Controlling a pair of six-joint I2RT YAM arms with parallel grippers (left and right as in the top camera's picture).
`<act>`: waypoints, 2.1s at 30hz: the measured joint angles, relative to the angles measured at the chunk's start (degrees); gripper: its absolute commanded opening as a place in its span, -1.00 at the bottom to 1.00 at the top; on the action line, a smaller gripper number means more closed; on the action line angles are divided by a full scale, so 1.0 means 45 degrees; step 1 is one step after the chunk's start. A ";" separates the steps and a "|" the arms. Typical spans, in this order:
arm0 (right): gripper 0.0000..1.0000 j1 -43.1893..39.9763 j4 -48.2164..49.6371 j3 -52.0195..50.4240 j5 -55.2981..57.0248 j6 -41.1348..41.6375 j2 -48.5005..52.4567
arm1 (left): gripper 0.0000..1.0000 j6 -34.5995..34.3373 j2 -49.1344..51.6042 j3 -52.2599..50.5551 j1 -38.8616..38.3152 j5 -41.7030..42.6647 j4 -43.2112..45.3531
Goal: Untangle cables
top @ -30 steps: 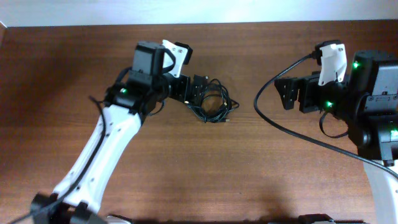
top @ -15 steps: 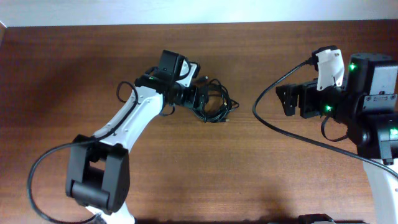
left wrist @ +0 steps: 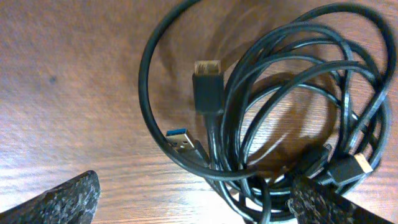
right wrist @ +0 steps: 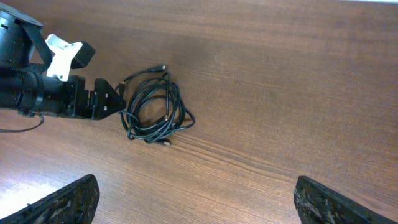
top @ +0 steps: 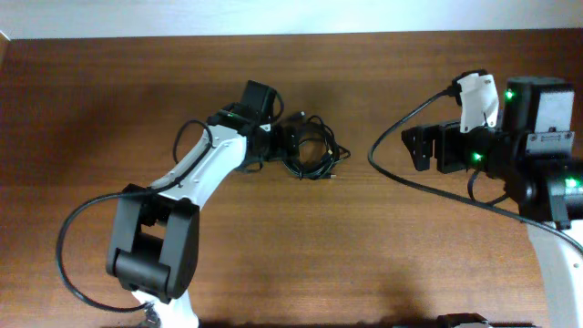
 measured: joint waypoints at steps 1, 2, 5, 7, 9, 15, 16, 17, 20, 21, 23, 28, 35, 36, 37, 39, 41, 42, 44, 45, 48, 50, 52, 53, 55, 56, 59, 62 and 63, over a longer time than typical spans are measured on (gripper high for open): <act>0.99 0.0000 0.0000 0.0000 0.0000 0.0010 0.0131 | 0.96 -0.0418 0.0136 0.0000 -0.0189 -0.0165 -0.0053; 0.99 0.0000 0.0000 0.0000 0.0005 0.0039 0.0228 | 0.96 -0.0855 0.0228 0.0000 -0.0389 -0.0408 -0.0165; 0.99 0.0000 -0.0005 0.0000 0.0704 0.0811 0.0389 | 0.96 -0.2487 0.0389 0.0000 -0.1083 -0.1462 -0.0559; 0.99 0.0000 -0.0010 0.0000 0.1001 0.1030 0.0393 | 0.97 -0.3147 0.0403 0.0000 -0.1433 -0.1812 -0.0223; 0.99 0.0000 -0.0019 0.0000 0.1200 0.1171 0.0393 | 0.85 -0.3594 0.0403 0.0000 -0.1904 -0.1899 0.0340; 0.99 0.0000 -0.0078 0.0000 0.1389 0.1282 0.0393 | 0.79 -0.5149 0.0413 0.0000 -0.2550 -0.2963 -0.0335; 0.99 0.0000 -0.0083 0.0000 0.1394 0.1287 0.0393 | 0.80 -0.5406 0.0413 0.0000 -0.2545 -0.3152 -0.0457; 0.99 0.0000 -0.0107 0.0000 0.1413 0.1311 0.0393 | 0.82 -0.5625 0.0413 0.0000 -0.2535 -0.3337 -0.0476; 0.99 0.0000 -0.0102 0.0000 0.1423 0.1375 0.0393 | 0.86 -0.6003 0.0413 0.0000 -0.2535 -0.3808 -0.0646; 0.99 0.0000 -0.0102 0.0000 0.1423 0.1384 0.0393 | 0.87 -0.6037 0.0427 0.0000 -0.2535 -0.3915 -0.0680; 0.99 0.0000 -0.0112 0.0000 0.1423 0.1394 0.0393 | 0.86 -0.6076 0.0549 0.0000 -0.2535 -0.4056 -0.0690; 0.99 0.0000 -0.0189 0.0000 0.1423 0.1389 0.0393 | 0.54 -0.6159 0.1069 0.0000 -0.2535 -0.4381 -0.0607; 0.99 0.0000 -0.0189 0.0000 0.1423 0.1389 0.0393 | -1.00 -0.6295 0.1341 0.0029 -0.2535 -0.4609 -0.0486; 0.99 0.0000 -0.0189 0.0000 0.1423 0.1389 0.0393 | -1.00 -0.6314 0.1341 0.0068 -0.2535 -0.4653 -0.0495; 0.99 0.0000 -0.0189 0.0000 0.1423 0.1389 0.0389 | -1.00 -0.6251 0.1341 0.0107 -0.2535 -0.4653 -0.0529; 0.99 0.0000 -0.0194 0.0000 0.1423 0.1394 0.0393 | -1.00 -0.5965 0.1345 0.0423 -0.2535 -0.4449 -0.0763; 0.99 0.0000 -0.0185 0.0000 0.1423 0.1389 0.0389 | -1.00 -0.5688 0.1379 0.0913 -0.2535 -0.4255 -0.1574; 0.99 0.0000 -0.0185 0.0000 0.1428 0.1384 0.0393 | -1.00 -0.5527 0.1404 0.1243 -0.2535 -0.4201 -0.1987; 0.99 0.0000 -0.0194 0.0000 0.1423 0.1389 0.0393 | -1.00 -0.5071 0.1452 0.2327 -0.2535 -0.4114 -0.3065; 0.99 0.0000 -0.0170 0.0000 0.1428 0.1389 0.0389 | -1.00 -0.4716 0.1501 0.3356 -0.2535 -0.4070 -0.3993; 0.99 0.0000 -0.0155 0.0000 0.1423 0.1389 0.0398 | -1.00 -0.4085 0.1506 0.5445 -0.2535 -0.3978 -0.5406; 0.99 0.0000 -0.0039 0.0000 0.1423 0.1394 0.0398 | -1.00 -0.3468 0.1477 0.7524 -0.2540 -0.3978 -0.6567; 0.99 0.0000 0.0204 0.0005 0.1418 0.1389 0.0403 | -1.00 -0.3079 0.1443 0.8806 -0.2535 -0.3968 -0.7446; 0.99 0.0000 0.0350 0.0005 0.1409 0.1389 0.0403 | -1.00 -0.2875 0.1433 0.9292 -0.2535 -0.3939 -0.7679; 0.99 0.0000 0.0782 0.0005 0.0714 0.0913 0.0403 | -0.96 -0.2375 0.1307 1.0127 -0.2535 -0.3881 -0.7927; 0.99 -0.0010 0.0835 0.0005 -0.0102 0.0160 0.0418 | -0.96 -0.2215 0.1248 1.0253 -0.2535 -0.3842 -0.7951; 1.00 -0.0044 0.0971 0.0005 -0.3604 -0.2905 0.0670 | -0.91 -0.1710 0.0976 1.0574 -0.2535 -0.3555 -0.7990; 1.00 -0.0044 0.1209 0.0010 -0.6324 -0.4784 0.1253 | -0.82 -0.1399 0.0233 1.0666 -0.2540 -0.3376 -0.7990; 1.00 -0.0044 0.1258 0.0010 -0.6985 -0.5124 0.1564 | -0.80 -0.1277 -0.0146 1.0671 -0.2535 -0.3313 -0.7970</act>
